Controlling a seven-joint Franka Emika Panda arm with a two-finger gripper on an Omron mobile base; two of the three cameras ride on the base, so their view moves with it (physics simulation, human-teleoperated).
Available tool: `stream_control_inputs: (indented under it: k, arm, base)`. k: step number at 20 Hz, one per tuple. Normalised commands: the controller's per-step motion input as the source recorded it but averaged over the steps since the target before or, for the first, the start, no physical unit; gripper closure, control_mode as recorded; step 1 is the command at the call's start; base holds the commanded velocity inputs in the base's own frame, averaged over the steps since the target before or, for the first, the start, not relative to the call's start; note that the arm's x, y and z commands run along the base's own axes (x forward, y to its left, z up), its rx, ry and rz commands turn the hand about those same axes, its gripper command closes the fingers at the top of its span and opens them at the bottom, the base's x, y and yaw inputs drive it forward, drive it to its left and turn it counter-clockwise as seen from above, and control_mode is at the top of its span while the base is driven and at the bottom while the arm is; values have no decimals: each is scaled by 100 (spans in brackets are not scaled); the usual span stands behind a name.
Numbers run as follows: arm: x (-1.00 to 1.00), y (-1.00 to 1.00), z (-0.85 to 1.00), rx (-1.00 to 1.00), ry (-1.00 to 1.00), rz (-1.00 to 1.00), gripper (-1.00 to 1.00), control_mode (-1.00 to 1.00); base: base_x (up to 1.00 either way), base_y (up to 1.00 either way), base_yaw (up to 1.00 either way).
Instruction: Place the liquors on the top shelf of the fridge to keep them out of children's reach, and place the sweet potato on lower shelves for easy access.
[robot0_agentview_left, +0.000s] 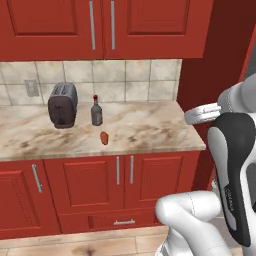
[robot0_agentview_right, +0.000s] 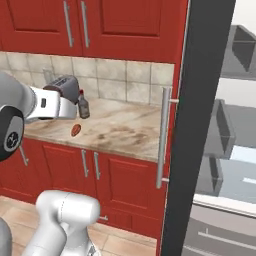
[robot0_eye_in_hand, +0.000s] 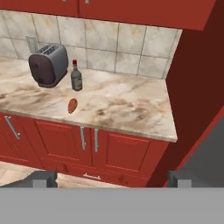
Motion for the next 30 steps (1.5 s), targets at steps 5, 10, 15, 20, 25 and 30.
stream_control_inputs:
  k: [5, 10, 15, 20, 25, 30]
  arm:
    - [0, 0, 0, 0, 0, 0, -100, 100]
    - [0, 0, 0, 0, 0, 0, -100, 100]
    - [0, 0, 0, 0, 0, 0, -100, 100]
    - [0, 0, 0, 0, 0, 0, -100, 100]
    - [0, 0, 0, 0, 0, 0, -100, 100]
    - [8, 1, -34, 0, 4, -6, -100, -100]
  base:
    - [46, 70, -26]
    - [47, 77, -20]
    - [54, 57, -18]
    - [59, 44, -15]
    - [42, 33, -14]
    - [7, 6, -5]
